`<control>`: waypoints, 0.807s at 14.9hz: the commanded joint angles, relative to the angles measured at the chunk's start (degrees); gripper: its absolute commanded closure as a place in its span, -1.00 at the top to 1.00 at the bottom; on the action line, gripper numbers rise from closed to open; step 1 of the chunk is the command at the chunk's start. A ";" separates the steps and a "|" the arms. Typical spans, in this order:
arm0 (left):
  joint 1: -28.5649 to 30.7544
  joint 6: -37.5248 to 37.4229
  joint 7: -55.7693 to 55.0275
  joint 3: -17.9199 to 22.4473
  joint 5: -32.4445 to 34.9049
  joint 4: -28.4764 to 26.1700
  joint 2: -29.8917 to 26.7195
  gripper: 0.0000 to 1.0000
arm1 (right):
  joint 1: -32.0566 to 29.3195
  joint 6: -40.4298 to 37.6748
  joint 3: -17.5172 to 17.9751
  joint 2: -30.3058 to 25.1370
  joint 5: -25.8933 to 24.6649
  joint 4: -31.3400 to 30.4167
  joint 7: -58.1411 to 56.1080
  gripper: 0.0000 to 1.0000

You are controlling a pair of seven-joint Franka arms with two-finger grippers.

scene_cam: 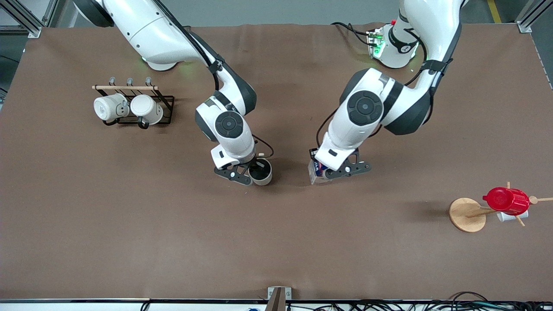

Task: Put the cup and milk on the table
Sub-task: 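Carry the milk carton beside the mug with the left gripper, then release the mug and carton, withdrawing both grippers upward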

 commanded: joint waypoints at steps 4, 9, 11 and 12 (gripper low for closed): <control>-5.11 -0.73 -8.63 0.25 0.33 8.52 6.24 -0.26 | -0.19 -0.25 0.11 -1.00 -1.50 -0.49 0.36 1.00; -8.18 0.24 -10.22 0.34 0.50 13.08 10.55 -0.26 | -6.32 -13.49 0.46 -11.43 -0.54 -0.31 -9.79 1.00; -9.06 0.33 -10.31 0.60 0.51 13.27 11.17 -0.26 | -11.59 -19.74 0.64 -17.06 3.39 -0.22 -19.28 1.00; -9.76 0.42 -10.31 0.77 0.51 13.35 11.34 -0.26 | -15.18 -22.20 0.46 -19.87 5.42 -0.22 -24.72 1.00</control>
